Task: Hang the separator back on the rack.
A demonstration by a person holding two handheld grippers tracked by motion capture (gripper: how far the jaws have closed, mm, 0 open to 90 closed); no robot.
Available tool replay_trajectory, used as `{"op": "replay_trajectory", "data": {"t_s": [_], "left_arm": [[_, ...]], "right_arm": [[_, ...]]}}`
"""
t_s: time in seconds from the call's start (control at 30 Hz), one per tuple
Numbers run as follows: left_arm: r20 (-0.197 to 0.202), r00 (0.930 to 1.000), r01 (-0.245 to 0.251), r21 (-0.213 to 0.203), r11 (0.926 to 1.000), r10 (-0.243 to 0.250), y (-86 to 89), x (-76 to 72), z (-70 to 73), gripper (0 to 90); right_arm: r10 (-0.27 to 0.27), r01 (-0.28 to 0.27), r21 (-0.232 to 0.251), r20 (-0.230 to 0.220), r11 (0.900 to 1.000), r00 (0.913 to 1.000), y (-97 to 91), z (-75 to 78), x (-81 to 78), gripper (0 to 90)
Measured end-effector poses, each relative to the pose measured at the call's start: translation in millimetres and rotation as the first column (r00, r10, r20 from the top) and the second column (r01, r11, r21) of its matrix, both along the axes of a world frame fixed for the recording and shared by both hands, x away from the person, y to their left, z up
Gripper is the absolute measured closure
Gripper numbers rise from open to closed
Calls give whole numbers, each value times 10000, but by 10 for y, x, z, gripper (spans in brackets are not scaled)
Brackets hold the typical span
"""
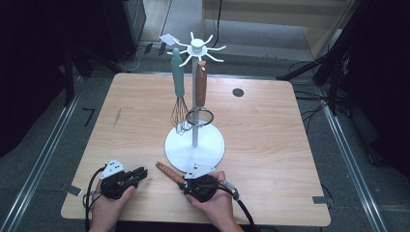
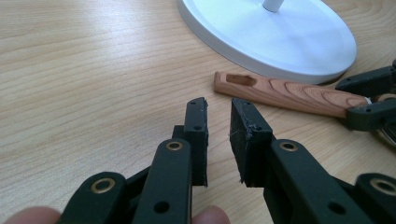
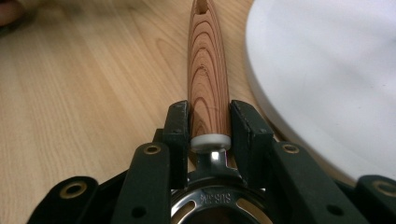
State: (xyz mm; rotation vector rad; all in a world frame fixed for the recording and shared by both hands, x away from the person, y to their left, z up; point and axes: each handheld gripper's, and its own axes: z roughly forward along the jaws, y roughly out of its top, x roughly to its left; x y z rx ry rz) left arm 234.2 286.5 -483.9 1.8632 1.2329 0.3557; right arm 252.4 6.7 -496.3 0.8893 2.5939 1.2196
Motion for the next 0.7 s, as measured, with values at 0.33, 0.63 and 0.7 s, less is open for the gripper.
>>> {"op": "replay_trajectory", "data": {"t_s": [0.33,0.63,0.7], "left_arm": [[-94,9999,-109,0,9999,109,-7,18,-6,776],[-218,9996,-180,-24,9998,180,-18,58,-1,795],[-293,9994,-197,5,9998,197,-25,71,-8,798]], "right_arm": [[810,-840,433,666,9955,9945,-26,39,-121,532],[-321,339,1431,-147,9891,9994,-472,50,-306,900],[-473,511,1125,-359,9923,9982,-492,16,-346,900]]}}
